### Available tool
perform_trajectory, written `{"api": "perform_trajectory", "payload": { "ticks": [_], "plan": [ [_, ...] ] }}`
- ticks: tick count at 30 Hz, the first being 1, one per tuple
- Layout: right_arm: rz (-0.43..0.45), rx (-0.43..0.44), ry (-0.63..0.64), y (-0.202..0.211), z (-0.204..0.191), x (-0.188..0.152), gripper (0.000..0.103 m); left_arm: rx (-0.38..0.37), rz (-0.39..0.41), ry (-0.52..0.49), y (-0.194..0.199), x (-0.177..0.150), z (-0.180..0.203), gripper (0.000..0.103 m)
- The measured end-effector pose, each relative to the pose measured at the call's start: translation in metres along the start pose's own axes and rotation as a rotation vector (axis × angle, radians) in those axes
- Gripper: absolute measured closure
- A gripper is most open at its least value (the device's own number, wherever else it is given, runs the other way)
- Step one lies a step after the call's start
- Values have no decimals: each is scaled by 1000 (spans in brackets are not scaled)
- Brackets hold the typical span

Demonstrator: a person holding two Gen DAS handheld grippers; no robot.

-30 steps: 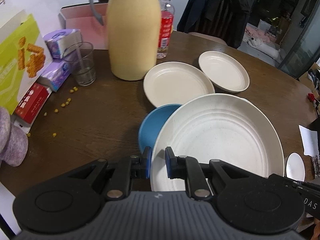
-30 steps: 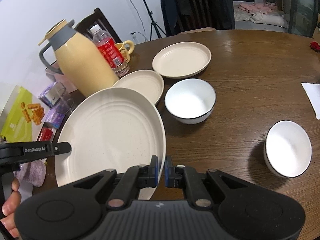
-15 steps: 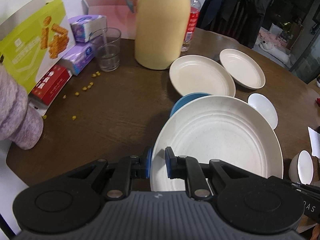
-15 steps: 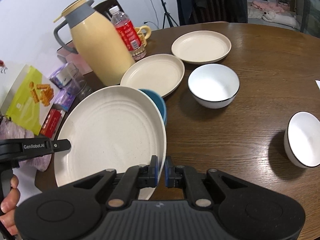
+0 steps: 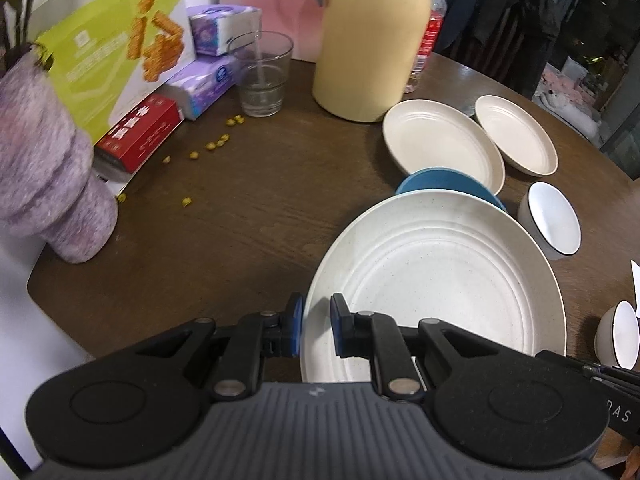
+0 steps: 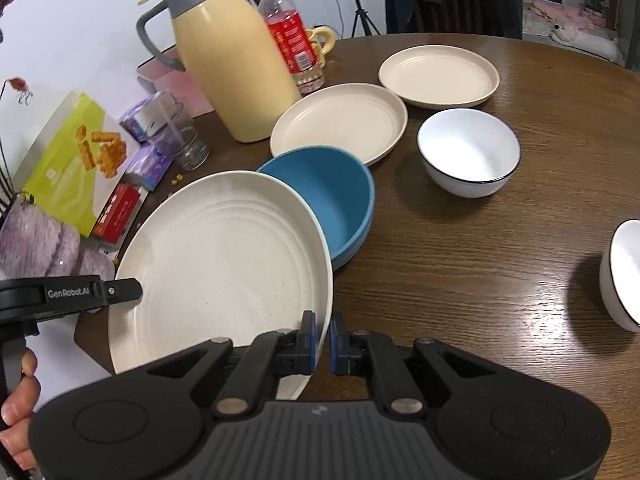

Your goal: Organize plates and bowls

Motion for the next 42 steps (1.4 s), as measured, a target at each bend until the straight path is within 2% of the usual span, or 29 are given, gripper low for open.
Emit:
{"api": "perform_trajectory", "payload": {
  "ticks": [23,42],
  "plan": [
    [-63,55,75,-22,-37,-20,96,72,-26,72,5,-23,-47,88],
    [-117,71,137,-44,-59,-31,96,109,-57,109,-9,-34,-76,88]
  ]
}}
Point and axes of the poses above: each gripper's, at about its wrist camera, not at the fingertips, and y roughly against the way its jaws point, z to its right, x to its top, the point moved 4 cm from there along -y, roughly the way its jaws point, and after that the axes turned 13 degrees about z, right-handed, at the moved point
